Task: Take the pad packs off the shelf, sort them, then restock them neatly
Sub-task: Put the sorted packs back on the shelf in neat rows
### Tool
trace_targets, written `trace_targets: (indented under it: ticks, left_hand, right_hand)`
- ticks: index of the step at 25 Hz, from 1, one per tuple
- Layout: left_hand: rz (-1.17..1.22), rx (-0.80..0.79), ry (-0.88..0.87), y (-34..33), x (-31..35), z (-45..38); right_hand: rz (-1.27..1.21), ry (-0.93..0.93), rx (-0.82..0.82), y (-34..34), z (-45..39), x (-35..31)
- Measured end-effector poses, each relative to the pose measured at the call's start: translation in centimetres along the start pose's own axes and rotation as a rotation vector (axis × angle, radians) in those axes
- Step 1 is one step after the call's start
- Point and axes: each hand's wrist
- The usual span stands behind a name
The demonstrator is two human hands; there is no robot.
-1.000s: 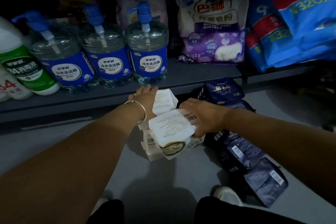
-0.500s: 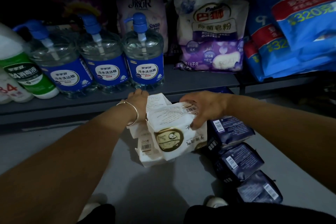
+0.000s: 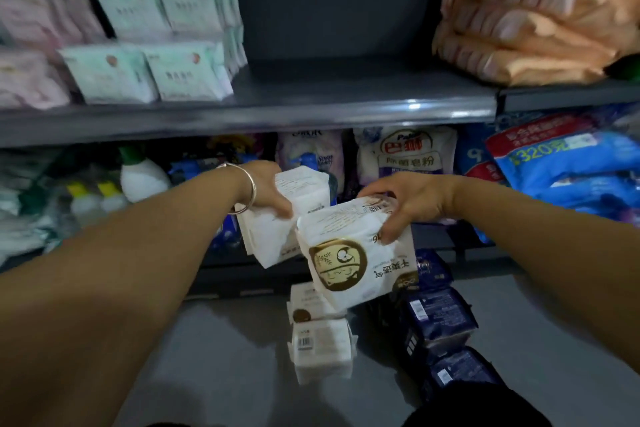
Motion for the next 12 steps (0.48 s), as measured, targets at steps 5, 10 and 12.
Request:
trace_targets:
  ticks: [5, 10, 12]
  left_hand:
    - [0.050, 0.154, -0.019, 7.4, 1.7, 4.1]
    - [0.159, 0.299, -0.069, 12.9, 3.2, 4.8]
    - [0.144, 0.359, -0.092, 14.7, 3.7, 3.7]
  right_hand:
    - [0.072, 0.085, 0.107, 3.1, 2.8, -4.1]
    - [0.127, 0.144, 0.228, 6.9, 3.6, -6.6]
    - [0.119, 0.154, 0.278, 8.5, 2.9, -7.1]
Point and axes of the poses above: each hand's wrist, its own z-axis away from the middle knuckle, its own y-axis out of the back of the hand, x = y × z, and after that the axes turned 10 degrees about y, right-handed
